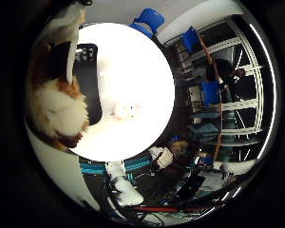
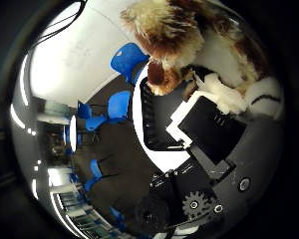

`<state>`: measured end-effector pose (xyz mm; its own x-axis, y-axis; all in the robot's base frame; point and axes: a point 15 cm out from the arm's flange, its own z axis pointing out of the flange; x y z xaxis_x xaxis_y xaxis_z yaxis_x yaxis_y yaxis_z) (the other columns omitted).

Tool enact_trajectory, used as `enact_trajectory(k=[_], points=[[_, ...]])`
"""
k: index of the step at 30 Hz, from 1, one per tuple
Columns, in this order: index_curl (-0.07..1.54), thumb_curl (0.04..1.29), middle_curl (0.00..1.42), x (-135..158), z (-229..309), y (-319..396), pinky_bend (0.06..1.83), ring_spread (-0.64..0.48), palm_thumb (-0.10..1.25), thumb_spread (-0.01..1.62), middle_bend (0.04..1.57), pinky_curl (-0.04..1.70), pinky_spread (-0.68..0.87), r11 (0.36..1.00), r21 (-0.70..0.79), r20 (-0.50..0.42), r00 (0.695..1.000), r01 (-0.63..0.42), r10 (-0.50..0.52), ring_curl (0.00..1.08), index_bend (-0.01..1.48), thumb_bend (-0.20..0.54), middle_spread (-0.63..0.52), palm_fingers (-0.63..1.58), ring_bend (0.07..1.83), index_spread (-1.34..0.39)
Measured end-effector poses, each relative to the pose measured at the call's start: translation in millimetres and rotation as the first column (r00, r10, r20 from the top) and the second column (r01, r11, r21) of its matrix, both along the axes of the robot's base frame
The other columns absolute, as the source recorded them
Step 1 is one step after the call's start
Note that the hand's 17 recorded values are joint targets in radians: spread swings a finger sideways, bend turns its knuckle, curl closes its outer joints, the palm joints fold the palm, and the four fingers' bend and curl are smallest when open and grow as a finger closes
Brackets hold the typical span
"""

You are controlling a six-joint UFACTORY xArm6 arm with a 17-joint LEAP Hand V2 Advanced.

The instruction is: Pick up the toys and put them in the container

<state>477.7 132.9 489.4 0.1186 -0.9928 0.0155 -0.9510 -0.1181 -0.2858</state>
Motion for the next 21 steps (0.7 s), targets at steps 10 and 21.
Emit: enact_trajectory(k=[10,21], points=[[1.01,0.77,1.11,26,-38,16,1.18,-0.25,1.02,0.79,1.12,1.17,-0.22,1.0,-0.004,-0.033,0.999,0.004,-0.004,0.87,0.92,-0.02,-0.25,1.07,1.34,-0.32],[0.91,0.67,0.93,23,-42,39,1.0,-0.26,0.79,0.89,0.92,0.87,-0.42,0.998,0.058,-0.053,0.998,-0.025,0.028,0.67,0.53,-0.038,-0.25,1.02,1.2,-0.34]])
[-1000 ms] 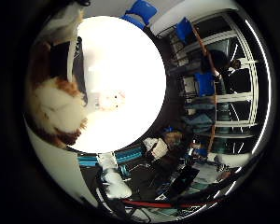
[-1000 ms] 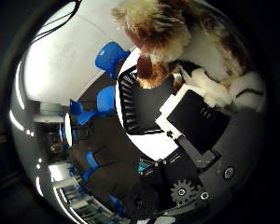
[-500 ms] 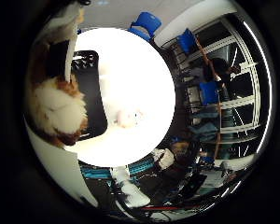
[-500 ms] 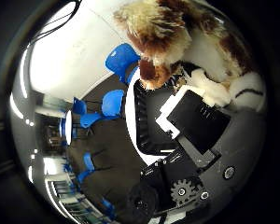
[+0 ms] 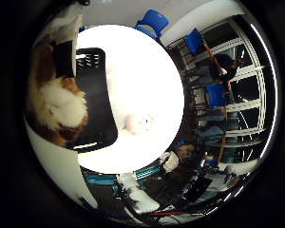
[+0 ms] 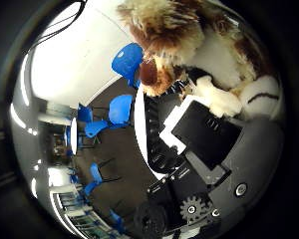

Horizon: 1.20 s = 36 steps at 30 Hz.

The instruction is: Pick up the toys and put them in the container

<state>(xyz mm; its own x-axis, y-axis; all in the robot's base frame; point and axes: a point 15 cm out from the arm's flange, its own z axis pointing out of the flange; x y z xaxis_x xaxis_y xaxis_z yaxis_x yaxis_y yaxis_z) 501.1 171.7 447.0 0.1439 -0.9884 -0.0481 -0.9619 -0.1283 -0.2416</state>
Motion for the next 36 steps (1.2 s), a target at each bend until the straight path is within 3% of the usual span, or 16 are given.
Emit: enact_trajectory(k=[4,8,13,15,17,21,28,36], points=[[0.82,0.61,0.82,-2,-7,14,1.02,-0.27,0.78,1.02,0.7,0.77,-0.52,0.999,0.039,-0.027,0.999,-0.036,0.037,0.59,0.21,-0.02,-0.27,0.81,1.11,-0.38],[0.76,0.55,0.75,-6,-19,29,0.94,-0.25,0.78,1.1,0.57,0.73,-0.43,0.996,0.06,-0.061,0.996,-0.061,0.065,0.53,0.2,-0.018,-0.26,0.58,1.0,-0.43],[0.67,0.49,0.64,-4,-37,36,0.77,-0.13,0.76,1.16,0.43,0.69,-0.06,0.995,0.048,-0.095,0.991,-0.09,0.094,0.45,0.25,-0.02,-0.18,0.37,0.88,-0.46],[0.65,0.48,0.62,-3,-48,37,0.74,-0.1,0.75,1.16,0.42,0.68,0.01,0.995,0.041,-0.116,0.988,-0.095,0.099,0.43,0.25,-0.02,-0.16,0.34,0.85,-0.45],[0.6,0.46,0.56,-5,-56,37,0.66,-0.01,0.72,1.17,0.37,0.64,0.25,0.995,0.034,-0.143,0.985,-0.096,0.1,0.38,0.27,-0.022,-0.12,0.23,0.73,-0.44],[0.53,0.43,0.48,-14,-62,30,0.55,0.12,0.7,1.18,0.3,0.54,0.44,0.994,0.02,-0.189,0.976,-0.106,0.108,0.3,0.24,-0.021,-0.05,0.15,0.56,-0.43],[0.41,0.4,0.4,-26,-42,14,0.47,0.19,0.64,1.17,0.2,0.43,0.51,0.993,0.02,-0.183,0.976,-0.115,0.116,0.24,0.18,-0.023,-0.01,0.19,0.43,-0.4],[0.35,0.35,0.35,-60,-22,-31,0.46,0.22,0.58,1.17,0.19,0.38,0.51,0.995,0.001,-0.262,0.96,-0.1,0.096,0.22,0.17,-0.024,0.03,0.19,0.37,-0.38]])
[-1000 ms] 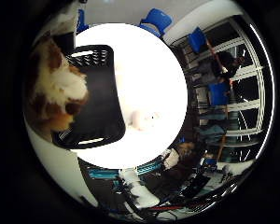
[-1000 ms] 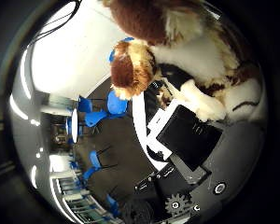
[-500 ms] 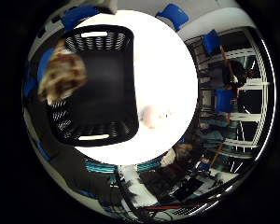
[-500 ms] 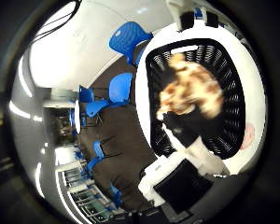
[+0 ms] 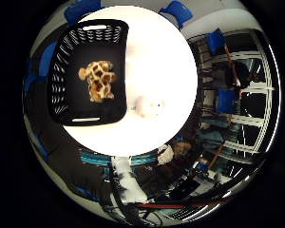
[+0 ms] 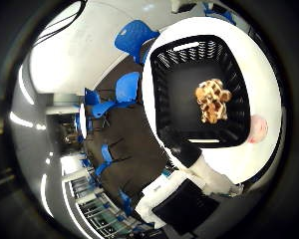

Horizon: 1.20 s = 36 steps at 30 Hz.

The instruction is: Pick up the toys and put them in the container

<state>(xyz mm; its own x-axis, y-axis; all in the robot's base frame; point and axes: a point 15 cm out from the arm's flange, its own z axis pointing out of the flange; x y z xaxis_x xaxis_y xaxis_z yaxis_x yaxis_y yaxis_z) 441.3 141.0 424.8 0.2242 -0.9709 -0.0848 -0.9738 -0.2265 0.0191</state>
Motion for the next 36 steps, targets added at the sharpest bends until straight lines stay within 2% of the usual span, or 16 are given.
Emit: enact_trajectory(k=[8,17,22,29,36], points=[[0.32,0.3,0.32,-36,10,-71,0.49,0.24,0.49,1.17,0.19,0.35,0.5,0.999,-0.034,-0.116,0.993,0.035,-0.039,0.22,0.17,-0.025,0.08,0.14,0.32,-0.34],[0.3,0.28,0.31,-54,34,-139,0.5,0.26,0.47,1.16,0.19,0.32,0.5,0.996,-0.026,-0.073,0.993,0.091,-0.093,0.23,0.16,-0.021,0.11,0.11,0.3,-0.32],[0.29,0.27,0.31,-70,11,-181,0.51,0.27,0.45,1.13,0.19,0.32,0.51,0.985,-0.111,-0.119,0.983,0.13,-0.143,0.24,0.16,-0.022,0.12,0.09,0.3,-0.3],[0.29,0.27,0.31,-72,-28,-208,0.52,0.27,0.45,1.09,0.19,0.31,0.5,0.979,-0.149,-0.121,0.98,0.14,-0.159,0.24,0.16,-0.021,0.13,0.07,0.3,-0.29],[0.28,0.28,0.31,-56,-76,-227,0.53,0.27,0.46,1.06,0.19,0.3,0.5,0.974,-0.149,-0.07,0.98,0.173,-0.185,0.25,0.16,-0.025,0.13,0.07,0.3,-0.28]])
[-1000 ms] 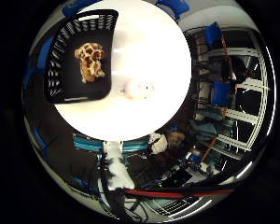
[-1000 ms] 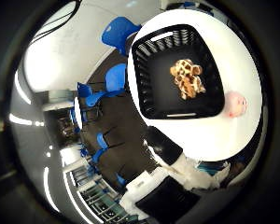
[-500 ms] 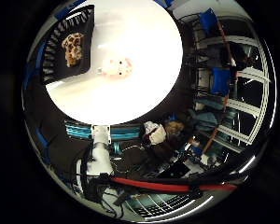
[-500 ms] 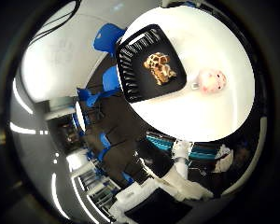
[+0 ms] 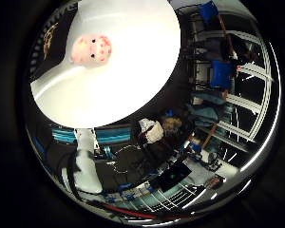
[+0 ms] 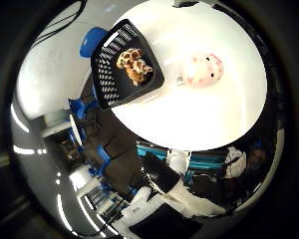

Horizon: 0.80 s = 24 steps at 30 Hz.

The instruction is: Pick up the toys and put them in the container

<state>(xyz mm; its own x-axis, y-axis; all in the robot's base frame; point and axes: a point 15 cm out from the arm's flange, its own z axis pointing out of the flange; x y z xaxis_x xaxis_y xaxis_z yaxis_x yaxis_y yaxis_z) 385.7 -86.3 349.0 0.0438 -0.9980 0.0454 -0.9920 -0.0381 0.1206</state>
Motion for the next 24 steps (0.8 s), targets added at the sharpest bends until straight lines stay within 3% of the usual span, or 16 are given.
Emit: enact_trajectory(k=[9,17,24], points=[[0.28,0.28,0.31,22,-44,-3,0.53,0.26,0.48,1.06,0.19,0.3,0.5,1.0,-0.007,0.051,0.999,0.002,-0.002,0.25,0.16,-0.022,0.13,0.08,0.3,-0.28],[0.28,0.28,0.31,32,-98,4,0.53,0.26,0.42,1.03,0.19,0.29,0.51,1.0,-0.003,0.024,1.0,-0.017,0.017,0.25,0.16,-0.027,0.13,0.07,0.3,-0.28],[0.28,0.28,0.31,54,-118,-5,0.53,0.25,0.41,1.02,0.19,0.29,0.5,0.998,-0.036,0.059,0.997,-0.042,0.044,0.25,0.16,-0.027,0.13,0.05,0.3,-0.28]])
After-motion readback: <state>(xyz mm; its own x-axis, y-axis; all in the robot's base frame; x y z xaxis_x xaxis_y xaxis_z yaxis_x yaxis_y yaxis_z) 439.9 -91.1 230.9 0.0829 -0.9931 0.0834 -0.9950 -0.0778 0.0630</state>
